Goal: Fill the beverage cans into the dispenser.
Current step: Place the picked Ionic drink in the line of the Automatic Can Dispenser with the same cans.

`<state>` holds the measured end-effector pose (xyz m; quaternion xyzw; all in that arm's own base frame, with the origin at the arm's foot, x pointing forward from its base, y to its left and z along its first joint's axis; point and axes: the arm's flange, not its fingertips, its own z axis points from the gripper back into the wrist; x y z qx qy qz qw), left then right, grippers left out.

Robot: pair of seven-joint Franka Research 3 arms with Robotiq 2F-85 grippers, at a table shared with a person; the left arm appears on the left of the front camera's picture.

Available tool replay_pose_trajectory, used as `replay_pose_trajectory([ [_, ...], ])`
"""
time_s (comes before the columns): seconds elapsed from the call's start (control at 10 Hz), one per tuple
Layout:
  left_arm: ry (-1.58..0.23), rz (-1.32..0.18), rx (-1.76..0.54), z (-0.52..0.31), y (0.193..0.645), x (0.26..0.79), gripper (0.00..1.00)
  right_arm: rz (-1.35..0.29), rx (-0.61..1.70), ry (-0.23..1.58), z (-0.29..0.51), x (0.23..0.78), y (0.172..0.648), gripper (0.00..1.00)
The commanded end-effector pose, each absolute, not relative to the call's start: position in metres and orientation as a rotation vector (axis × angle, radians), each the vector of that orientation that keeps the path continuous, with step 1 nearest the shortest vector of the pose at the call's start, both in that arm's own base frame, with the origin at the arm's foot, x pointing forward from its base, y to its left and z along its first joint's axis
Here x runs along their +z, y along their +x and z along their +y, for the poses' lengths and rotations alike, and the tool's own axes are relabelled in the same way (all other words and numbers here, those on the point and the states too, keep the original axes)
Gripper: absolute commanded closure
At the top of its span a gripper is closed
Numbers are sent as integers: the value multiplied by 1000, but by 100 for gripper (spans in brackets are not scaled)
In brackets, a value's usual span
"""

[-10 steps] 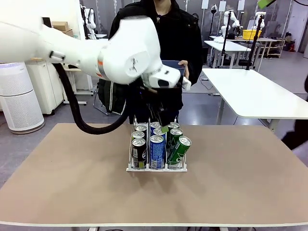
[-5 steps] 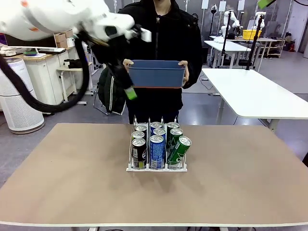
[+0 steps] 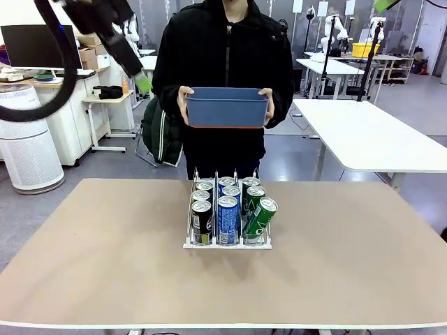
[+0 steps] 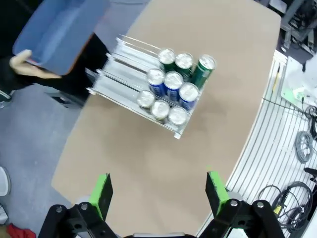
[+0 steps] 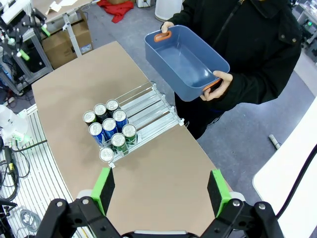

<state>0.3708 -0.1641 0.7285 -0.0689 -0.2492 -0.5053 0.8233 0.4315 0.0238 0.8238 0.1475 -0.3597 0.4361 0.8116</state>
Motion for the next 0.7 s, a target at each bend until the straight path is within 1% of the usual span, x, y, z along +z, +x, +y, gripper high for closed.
replay_pose_trajectory([
  [0.0,-99,-612,-1032,-151,372,757,0,-761,929,316,25,822,429,0],
  [0.3,-93,-680,-1003,-148,370,793,0,-761,929,316,25,822,429,0],
  [0.6,-94,-761,-979,-144,368,811,0,-761,929,316,25,822,429,0],
])
